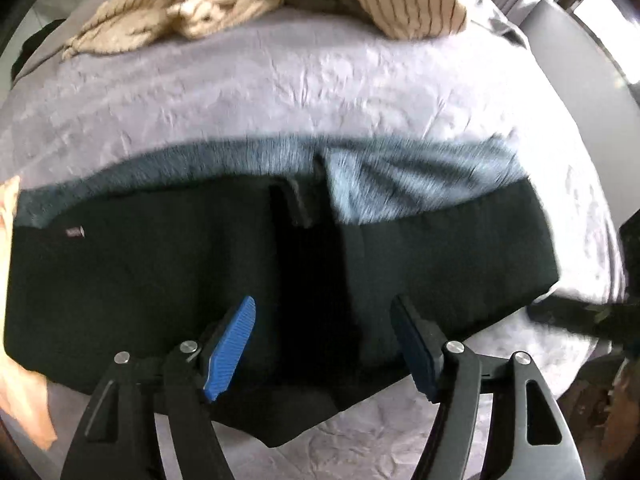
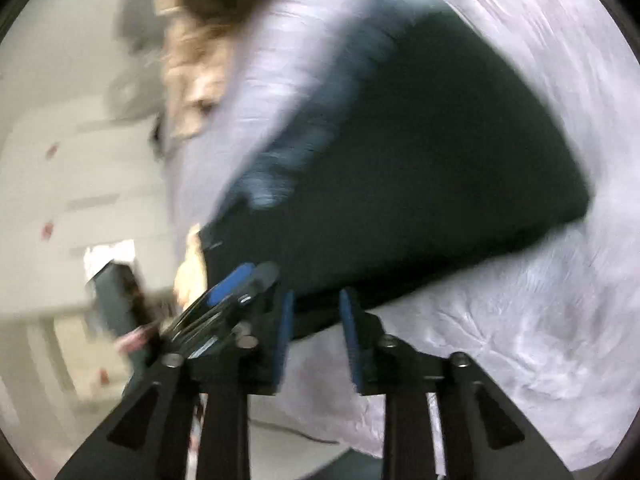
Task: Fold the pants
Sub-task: 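Lay the folded trousers down and open both grippers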
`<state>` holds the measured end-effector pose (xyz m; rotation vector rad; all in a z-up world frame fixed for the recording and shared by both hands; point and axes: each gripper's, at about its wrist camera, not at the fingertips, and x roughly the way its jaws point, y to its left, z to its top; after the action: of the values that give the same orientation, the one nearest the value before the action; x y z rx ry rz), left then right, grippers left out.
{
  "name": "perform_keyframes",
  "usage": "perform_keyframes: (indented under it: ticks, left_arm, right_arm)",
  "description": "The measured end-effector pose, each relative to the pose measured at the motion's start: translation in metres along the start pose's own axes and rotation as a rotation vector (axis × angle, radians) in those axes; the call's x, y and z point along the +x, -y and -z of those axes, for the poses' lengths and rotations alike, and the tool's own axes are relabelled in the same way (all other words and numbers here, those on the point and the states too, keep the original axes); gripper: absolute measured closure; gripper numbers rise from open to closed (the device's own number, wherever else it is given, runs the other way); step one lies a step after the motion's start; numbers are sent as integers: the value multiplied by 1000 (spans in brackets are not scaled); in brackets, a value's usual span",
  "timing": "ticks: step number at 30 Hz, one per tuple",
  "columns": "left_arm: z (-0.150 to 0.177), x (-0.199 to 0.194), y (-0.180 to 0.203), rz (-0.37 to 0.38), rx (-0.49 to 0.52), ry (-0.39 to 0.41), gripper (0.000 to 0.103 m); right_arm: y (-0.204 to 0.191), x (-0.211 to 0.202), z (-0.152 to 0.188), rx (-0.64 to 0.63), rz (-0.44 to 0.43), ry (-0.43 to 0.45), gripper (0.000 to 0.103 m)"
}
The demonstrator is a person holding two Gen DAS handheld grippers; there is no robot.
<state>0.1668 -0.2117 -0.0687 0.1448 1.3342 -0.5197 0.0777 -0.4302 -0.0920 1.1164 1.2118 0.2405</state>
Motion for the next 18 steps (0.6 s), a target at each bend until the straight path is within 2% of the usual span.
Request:
perform_keyframes:
  ticks: [1,2,4,5,7,8,10,11,12,13,14,16,18]
  left_arm:
    - [-5,-4,2,-1,3,13,32]
    - [-10,-7,5,1,10,27,32]
    - [-25,-8,14,15,29,44,32]
    - [-30,-5,22,18,37,47,32]
    - [-42,8,37,30,49,45,32]
    - [-46,13,42,33,52,43,32]
    - [-52,32,51,30,58,27,32]
    - [-53,39,53,14,60,17,32]
    - [-53,49,53,-14,59,-2,32]
    - [-52,53,51,-29,53,-14,32]
    - [-50,55,48,-35,50,-19,32]
    - [-46,58,44,-46,66,-19,32]
    - [-42,65,41,-95,92,-41,32]
  right_arm:
    - [-7,-16,-8,-55,11,36,54]
    - [-12,-30,-16,-97,39,85,40]
    - [-11,-55,-40,-158,117,209,38]
    - [-6,-60,-51,-158,155,233,38]
    - [16,-60,-77,-124,216,242,38]
    - [27,-56,-86,-100,207,226,38]
    - [50,-41,-98,-38,152,175,42]
    - [62,-28,-103,-1,122,134,58]
    - [71,-18,-103,25,126,108,63]
    - [75,-13,-102,60,131,104,65]
    - [73,-14,-100,89,91,109,67]
    - [64,-21,-97,70,36,109,70]
    - [47,-22,-93,11,84,104,70]
